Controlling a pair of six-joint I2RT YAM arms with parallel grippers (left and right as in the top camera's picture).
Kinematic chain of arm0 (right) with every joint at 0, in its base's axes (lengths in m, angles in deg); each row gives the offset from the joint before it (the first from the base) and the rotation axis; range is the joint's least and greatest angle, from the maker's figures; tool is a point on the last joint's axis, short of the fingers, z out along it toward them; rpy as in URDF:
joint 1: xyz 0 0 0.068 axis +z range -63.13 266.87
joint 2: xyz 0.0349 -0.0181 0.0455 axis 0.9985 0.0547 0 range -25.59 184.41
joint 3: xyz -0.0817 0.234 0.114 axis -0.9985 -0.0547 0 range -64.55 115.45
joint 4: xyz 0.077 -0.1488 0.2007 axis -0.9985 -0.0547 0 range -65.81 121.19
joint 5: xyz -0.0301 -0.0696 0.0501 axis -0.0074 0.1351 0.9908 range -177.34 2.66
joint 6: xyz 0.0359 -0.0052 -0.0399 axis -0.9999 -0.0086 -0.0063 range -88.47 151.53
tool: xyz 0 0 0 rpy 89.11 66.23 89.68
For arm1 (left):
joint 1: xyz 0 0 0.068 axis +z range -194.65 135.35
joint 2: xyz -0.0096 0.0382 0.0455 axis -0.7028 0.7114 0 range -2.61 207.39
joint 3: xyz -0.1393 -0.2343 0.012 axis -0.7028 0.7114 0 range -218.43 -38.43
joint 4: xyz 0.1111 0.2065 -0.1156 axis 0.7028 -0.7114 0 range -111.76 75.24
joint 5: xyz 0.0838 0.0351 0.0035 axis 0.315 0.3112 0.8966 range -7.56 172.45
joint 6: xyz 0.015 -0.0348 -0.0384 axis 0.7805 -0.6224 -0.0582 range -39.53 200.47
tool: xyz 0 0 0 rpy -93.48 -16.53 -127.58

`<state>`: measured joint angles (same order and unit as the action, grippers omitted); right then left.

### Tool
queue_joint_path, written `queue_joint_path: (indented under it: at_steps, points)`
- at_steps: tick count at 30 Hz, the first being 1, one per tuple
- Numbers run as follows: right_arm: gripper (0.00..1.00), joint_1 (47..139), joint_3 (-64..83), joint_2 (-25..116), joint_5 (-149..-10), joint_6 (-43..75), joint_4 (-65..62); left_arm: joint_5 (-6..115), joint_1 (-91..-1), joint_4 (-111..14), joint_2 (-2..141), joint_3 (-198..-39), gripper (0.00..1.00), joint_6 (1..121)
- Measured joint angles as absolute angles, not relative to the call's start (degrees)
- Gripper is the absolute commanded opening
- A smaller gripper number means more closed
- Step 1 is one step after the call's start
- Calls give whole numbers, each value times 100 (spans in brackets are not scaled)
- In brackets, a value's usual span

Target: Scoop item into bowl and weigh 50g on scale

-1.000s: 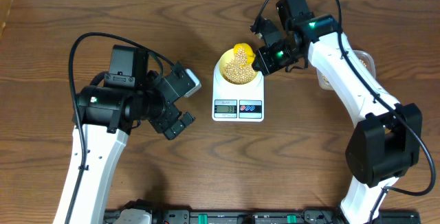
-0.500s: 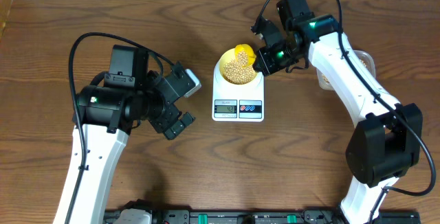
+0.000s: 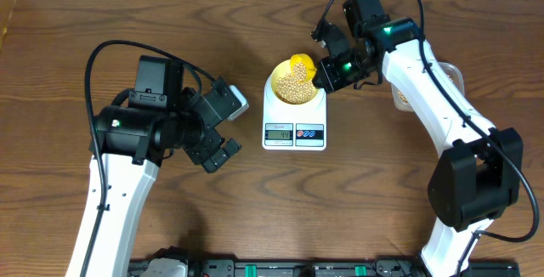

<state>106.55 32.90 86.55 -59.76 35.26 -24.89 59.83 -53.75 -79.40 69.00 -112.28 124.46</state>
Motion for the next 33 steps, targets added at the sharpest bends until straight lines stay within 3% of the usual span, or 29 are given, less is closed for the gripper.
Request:
queue_joint_path:
  at_steps: [33]
  points:
    - [1,10688,3290,8655,-6077,3508,-2390,5983,-5375,-7940,6900,-11228,98,12446]
